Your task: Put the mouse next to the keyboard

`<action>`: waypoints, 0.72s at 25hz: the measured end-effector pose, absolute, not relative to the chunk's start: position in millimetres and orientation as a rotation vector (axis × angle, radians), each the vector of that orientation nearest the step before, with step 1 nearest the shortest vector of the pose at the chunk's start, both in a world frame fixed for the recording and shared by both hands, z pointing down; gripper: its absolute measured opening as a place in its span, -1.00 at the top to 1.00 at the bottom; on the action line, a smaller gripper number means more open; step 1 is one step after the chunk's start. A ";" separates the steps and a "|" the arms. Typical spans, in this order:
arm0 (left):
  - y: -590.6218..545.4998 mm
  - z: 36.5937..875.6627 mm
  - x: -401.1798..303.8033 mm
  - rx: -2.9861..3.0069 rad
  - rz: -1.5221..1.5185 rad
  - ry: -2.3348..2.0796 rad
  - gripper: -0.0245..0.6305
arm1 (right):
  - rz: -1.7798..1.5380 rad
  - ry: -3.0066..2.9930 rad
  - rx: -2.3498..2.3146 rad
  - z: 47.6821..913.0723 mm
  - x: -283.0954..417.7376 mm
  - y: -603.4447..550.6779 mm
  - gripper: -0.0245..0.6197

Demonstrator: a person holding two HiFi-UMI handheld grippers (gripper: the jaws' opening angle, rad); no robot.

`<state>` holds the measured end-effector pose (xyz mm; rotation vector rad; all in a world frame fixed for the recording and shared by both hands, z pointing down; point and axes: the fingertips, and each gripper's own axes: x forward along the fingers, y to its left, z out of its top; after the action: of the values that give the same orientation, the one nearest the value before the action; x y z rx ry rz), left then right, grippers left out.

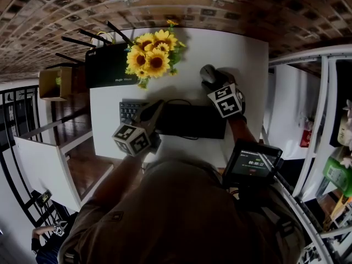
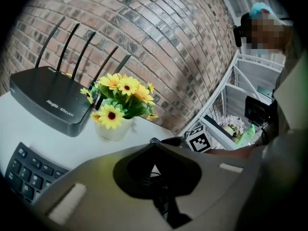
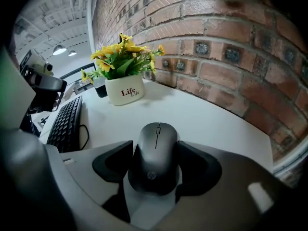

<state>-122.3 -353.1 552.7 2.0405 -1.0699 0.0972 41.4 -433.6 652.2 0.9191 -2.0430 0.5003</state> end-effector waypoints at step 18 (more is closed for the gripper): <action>-340.3 525.8 -92.3 2.184 0.081 -0.901 0.92 | 0.473 -2.022 1.188 593.6 79.4 -401.4 -0.02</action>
<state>-92.3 -340.3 525.8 2.1843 -0.9008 0.0808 79.4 -401.4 593.6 1.1885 -2.0215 0.4733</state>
